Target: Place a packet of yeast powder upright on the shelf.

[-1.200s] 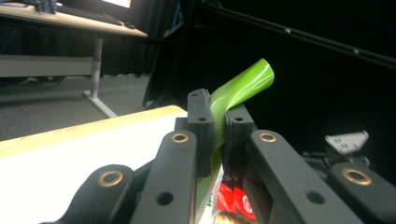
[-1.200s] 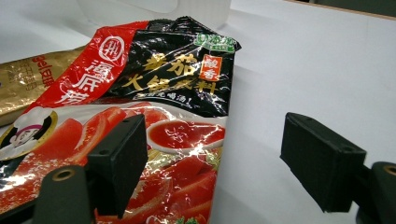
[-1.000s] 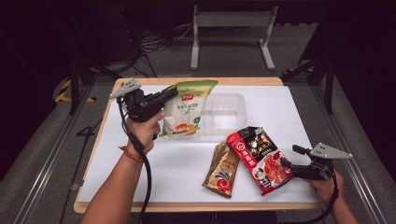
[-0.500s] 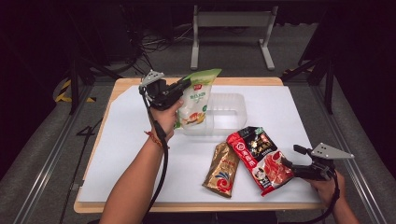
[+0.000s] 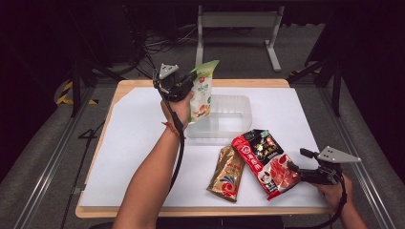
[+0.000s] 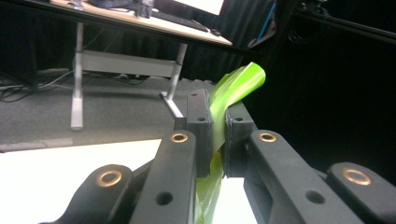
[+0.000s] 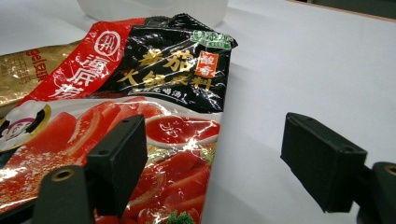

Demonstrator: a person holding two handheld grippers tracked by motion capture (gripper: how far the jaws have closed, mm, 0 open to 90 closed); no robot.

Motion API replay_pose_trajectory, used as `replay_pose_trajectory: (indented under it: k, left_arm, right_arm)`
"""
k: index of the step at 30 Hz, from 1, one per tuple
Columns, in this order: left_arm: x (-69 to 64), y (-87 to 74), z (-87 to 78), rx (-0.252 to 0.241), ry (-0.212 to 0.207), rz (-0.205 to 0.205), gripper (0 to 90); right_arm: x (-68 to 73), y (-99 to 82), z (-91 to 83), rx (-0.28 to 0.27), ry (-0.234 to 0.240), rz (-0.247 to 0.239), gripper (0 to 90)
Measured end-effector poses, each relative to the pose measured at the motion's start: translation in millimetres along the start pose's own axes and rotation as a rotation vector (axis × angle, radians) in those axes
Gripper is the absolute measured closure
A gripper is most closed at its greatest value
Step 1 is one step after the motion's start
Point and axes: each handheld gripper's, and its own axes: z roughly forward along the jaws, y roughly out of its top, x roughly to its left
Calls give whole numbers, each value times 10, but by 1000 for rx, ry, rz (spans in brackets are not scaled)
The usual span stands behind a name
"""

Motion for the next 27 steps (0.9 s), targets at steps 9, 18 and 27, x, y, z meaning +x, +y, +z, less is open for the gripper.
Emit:
replay_pose_trajectory:
  k: [9, 18, 27]
  left_arm:
    - [-99, -31, 123, -16, 24, 3, 848]
    - [-98, -250, -16, 33, -53, 41, 848]
    - [39, -375, -267, 56, -148, 134, 868]
  right_arm:
    - [3, -6, -3, 3, 1, -4, 229]
    - [11, -10, -10, 2, 3, -8, 229]
    - [33, -8, 12, 16, 2, -18, 228]
